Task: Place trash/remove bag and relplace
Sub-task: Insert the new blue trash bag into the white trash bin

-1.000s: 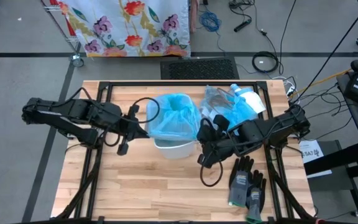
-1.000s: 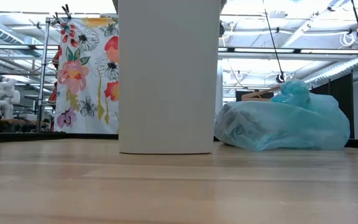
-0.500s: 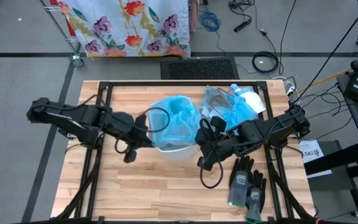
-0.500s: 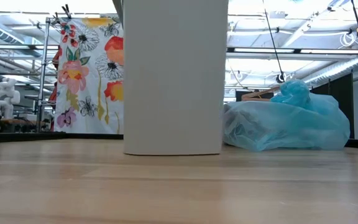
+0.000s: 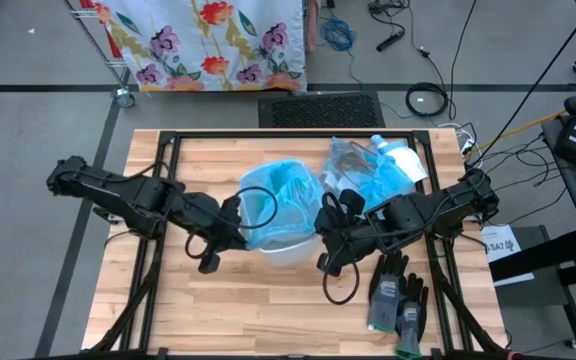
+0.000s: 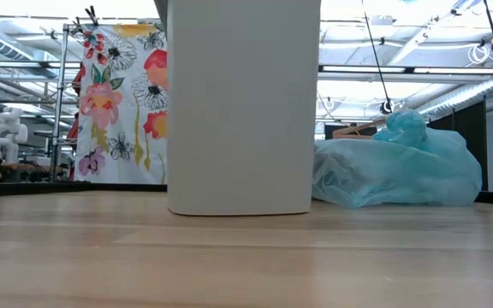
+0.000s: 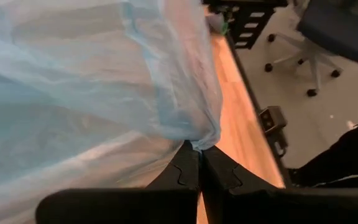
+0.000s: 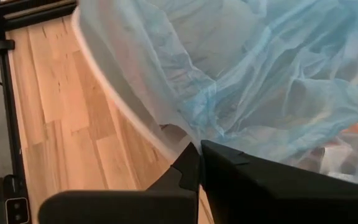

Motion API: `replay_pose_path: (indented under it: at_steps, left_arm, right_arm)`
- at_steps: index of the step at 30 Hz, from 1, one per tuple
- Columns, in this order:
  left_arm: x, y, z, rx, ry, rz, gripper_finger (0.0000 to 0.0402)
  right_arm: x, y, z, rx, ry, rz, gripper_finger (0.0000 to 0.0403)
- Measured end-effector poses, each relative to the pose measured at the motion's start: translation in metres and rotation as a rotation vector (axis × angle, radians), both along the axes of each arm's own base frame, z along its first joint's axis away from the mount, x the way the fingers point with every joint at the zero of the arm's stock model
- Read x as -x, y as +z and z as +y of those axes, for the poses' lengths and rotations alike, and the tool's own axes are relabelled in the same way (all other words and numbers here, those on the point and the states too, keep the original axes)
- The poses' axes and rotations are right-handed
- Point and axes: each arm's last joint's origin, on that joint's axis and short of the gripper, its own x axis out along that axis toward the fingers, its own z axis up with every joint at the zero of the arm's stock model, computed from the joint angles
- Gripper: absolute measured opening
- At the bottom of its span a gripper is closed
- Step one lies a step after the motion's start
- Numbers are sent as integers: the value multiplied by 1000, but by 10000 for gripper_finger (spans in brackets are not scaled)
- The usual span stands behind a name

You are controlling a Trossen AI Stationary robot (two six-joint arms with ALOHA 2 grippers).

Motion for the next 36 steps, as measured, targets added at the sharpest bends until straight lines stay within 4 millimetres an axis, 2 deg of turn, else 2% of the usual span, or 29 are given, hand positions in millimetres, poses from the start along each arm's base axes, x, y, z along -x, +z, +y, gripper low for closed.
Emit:
replay_pose_path:
  at_steps: [5,8,20,30,36]
  left_arm:
    - [1,2,-8,36,-29,-15,4]
    - [2,3,-12,38,-45,-22,4]
    - [2,3,-14,39,-51,-25,4]
    - [2,3,-13,38,-47,-29,4]
    - [2,3,-13,37,-46,-28,4]
  right_arm:
    - [3,1,5,-16,23,-6,0]
    - [8,6,10,-104,61,-13,0]
    - [9,12,23,-286,171,-28,0]
    - [4,2,29,-344,230,58,0]
    - [-2,-11,30,-260,184,103,0]
